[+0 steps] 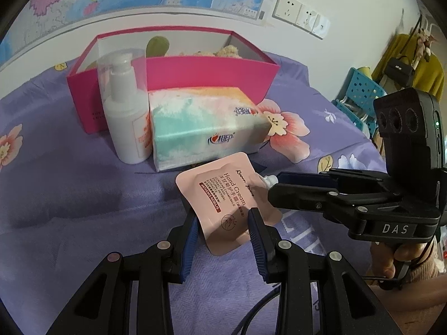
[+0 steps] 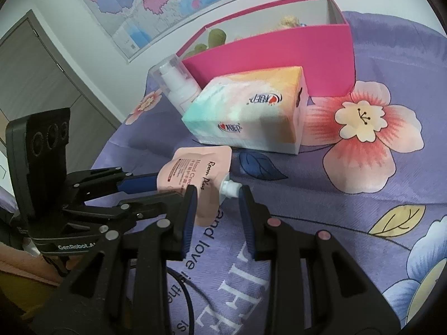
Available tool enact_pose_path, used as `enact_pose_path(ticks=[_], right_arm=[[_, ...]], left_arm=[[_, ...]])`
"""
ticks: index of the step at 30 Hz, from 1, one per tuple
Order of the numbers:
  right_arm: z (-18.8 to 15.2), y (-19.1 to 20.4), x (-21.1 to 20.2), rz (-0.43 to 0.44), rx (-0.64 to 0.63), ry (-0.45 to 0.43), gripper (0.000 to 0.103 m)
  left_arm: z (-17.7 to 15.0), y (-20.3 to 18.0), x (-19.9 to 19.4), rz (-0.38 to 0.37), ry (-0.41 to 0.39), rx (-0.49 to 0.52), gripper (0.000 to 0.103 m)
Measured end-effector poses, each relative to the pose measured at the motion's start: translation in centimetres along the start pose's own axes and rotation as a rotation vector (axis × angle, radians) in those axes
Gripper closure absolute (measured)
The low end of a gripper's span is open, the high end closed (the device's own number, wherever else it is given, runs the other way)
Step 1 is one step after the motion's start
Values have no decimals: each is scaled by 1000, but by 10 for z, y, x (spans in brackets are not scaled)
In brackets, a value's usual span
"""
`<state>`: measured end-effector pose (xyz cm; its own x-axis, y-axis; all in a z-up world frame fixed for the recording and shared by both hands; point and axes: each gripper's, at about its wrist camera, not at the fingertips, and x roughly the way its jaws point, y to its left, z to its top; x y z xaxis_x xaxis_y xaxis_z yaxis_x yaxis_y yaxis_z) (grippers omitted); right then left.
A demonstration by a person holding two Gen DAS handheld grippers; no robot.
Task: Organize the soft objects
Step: 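Lift the pink pouch with the left gripper toward the pink box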
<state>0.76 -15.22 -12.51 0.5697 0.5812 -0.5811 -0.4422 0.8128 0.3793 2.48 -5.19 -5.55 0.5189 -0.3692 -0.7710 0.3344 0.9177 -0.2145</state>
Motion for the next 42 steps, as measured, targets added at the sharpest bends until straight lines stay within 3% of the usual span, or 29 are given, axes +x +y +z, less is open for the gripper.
enact_pose_path(ticks=[42], right_arm=[[14, 3, -27, 5, -36, -92, 69]], left_arm=[[11, -14, -36, -8, -97, 33, 68]])
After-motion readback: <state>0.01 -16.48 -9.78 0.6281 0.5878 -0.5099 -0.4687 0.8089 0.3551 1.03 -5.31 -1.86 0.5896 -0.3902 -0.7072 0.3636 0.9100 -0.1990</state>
